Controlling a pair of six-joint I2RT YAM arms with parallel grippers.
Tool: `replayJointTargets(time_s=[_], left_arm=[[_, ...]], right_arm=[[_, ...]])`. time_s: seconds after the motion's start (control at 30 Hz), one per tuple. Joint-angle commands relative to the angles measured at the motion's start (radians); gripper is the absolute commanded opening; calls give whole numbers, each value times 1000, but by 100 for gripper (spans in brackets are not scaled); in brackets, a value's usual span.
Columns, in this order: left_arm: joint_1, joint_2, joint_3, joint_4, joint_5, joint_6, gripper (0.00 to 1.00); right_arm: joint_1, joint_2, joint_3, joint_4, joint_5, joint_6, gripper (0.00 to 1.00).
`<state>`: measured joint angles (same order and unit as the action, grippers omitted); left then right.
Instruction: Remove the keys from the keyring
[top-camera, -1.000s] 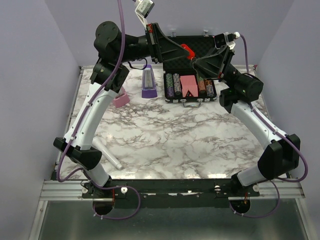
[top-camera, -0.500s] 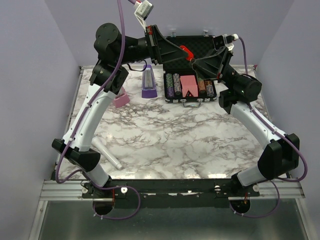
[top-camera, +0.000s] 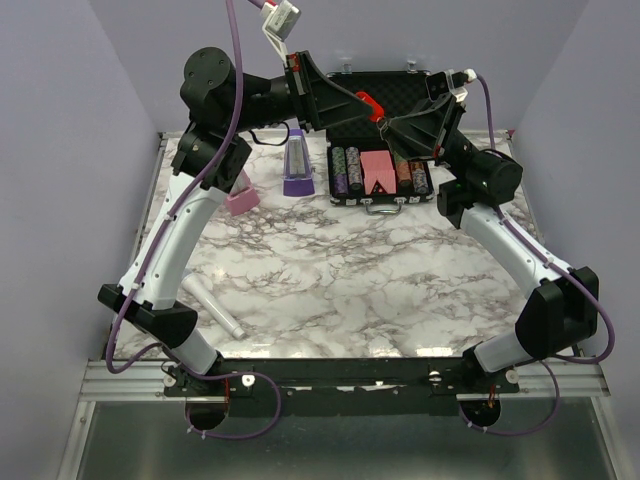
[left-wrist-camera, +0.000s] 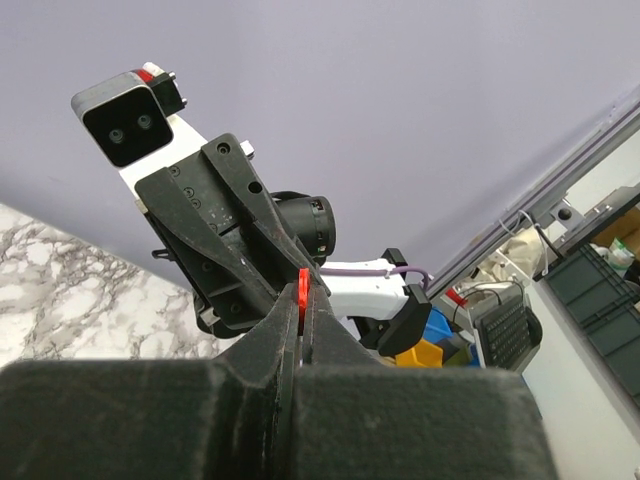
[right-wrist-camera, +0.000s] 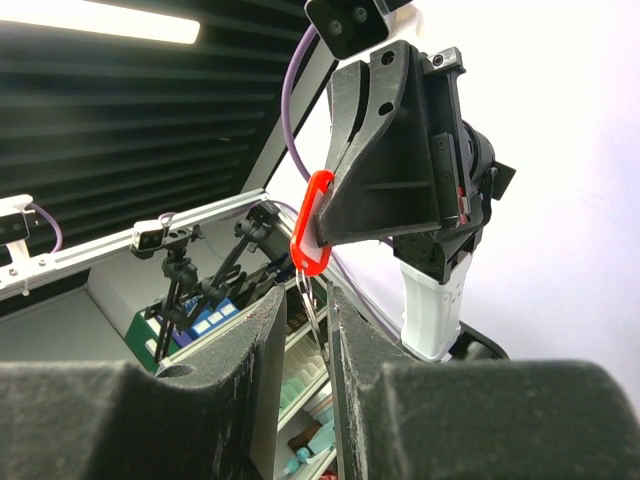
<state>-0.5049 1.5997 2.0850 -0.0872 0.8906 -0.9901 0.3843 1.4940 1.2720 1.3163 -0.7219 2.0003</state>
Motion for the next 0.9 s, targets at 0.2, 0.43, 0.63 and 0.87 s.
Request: replayJointTargets(time_s=[0.2,0.43,0.63,0.87], left_arm=[[5,-23,-6,-6,-27,18,0],[5,-21,-6,-5,-33,18,0],[5,-24,-13,-3,-36,22,0],[5,-34,-31,4,-39,27,0]], right_arm=[[5,0,1,468,13,192,28],[5,0,1,468,9,192,25],[5,5,0,468,10,193,22],[4,8,-6,468,9,193,14]])
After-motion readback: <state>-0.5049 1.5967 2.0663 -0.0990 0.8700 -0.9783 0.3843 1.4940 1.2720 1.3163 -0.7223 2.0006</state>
